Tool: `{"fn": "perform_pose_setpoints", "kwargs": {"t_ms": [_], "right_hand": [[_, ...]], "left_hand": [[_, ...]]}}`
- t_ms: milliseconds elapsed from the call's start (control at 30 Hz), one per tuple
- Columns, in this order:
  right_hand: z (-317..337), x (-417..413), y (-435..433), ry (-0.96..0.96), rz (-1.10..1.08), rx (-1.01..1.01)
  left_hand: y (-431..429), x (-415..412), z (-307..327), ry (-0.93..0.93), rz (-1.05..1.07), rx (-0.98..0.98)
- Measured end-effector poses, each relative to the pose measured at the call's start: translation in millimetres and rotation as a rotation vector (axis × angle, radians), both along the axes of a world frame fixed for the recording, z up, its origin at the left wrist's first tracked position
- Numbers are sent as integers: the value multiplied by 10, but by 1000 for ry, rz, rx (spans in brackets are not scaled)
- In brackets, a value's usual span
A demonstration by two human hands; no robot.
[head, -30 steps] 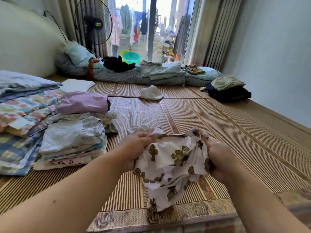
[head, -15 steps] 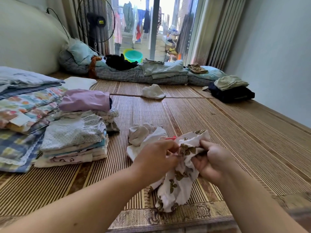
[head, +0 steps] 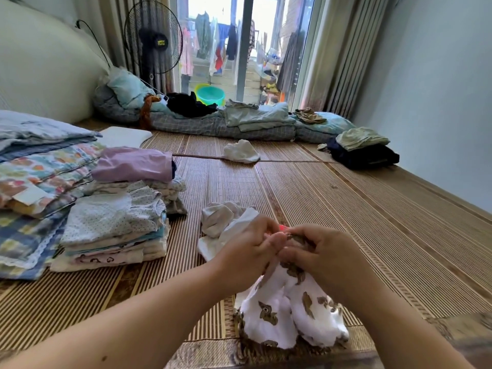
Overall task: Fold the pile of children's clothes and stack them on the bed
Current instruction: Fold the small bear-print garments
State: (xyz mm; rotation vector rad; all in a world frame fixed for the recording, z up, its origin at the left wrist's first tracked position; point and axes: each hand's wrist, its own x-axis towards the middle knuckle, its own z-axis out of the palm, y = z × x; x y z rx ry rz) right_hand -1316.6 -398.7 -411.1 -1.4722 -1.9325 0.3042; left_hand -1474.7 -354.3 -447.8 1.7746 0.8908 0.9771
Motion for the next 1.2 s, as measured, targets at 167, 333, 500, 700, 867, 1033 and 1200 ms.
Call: {"fn": "perform_pose_setpoints", "kwargs": {"t_ms": [167,333,500,700,867,1033,1200], "right_hand": [[302,154,-12,33,-113,93],[971,356,151,33,-192,148],[1668,407,277,174,-167,220],[2249,239,433,300,-237,332],[2535,114,457,353,-222,332],[2671,41,342,254,-110,294],[2662,-7,293,275,-110,183]], "left_hand": [[-39,-59,-17,136,-190,-88],[219,-312,742,374,5,133],[481,-528,1766,575,225,426],[498,-588,2726,670,467,590],[378,-678,3188,758,522,692],[308,-876,3340,732,541,689],[240,-946,3238,619,493,515]]}}
